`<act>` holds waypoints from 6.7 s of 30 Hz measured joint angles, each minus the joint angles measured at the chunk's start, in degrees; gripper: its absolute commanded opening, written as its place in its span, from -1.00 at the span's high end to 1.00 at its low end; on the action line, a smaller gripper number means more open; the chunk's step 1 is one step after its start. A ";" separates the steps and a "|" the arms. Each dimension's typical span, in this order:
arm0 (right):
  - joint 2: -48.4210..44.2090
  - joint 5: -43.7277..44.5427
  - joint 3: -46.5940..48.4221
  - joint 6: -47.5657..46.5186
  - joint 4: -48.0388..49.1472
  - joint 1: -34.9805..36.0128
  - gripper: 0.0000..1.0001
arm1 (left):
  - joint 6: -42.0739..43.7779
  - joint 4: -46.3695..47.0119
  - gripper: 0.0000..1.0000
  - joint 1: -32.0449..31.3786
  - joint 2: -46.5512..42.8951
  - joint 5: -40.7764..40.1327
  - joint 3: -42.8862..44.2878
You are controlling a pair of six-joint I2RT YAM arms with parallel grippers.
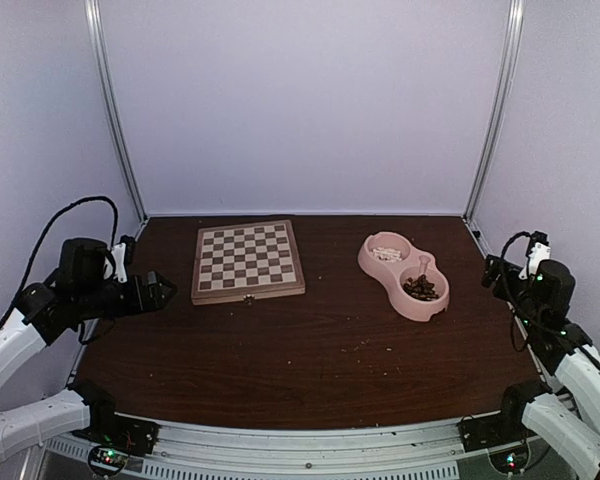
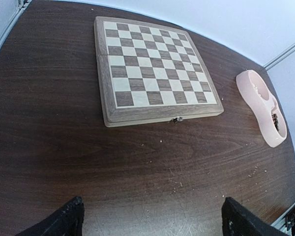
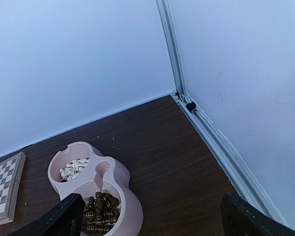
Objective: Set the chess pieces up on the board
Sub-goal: Move the chessboard to the center of the board, then adjust the chessboard at the center of the board.
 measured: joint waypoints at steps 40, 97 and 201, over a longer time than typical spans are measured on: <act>36.17 -22.69 26.36 8.41 -15.17 17.44 -0.99 | -1.64 2.69 -0.95 5.84 25.92 6.23 6.16; 100.65 -23.61 69.31 28.37 6.56 37.27 -0.34 | -0.66 19.56 -0.42 11.74 63.84 13.55 20.63; 80.00 -23.52 44.98 20.52 -2.38 34.99 -0.61 | -6.75 24.48 -0.20 -19.04 45.31 18.23 -1.22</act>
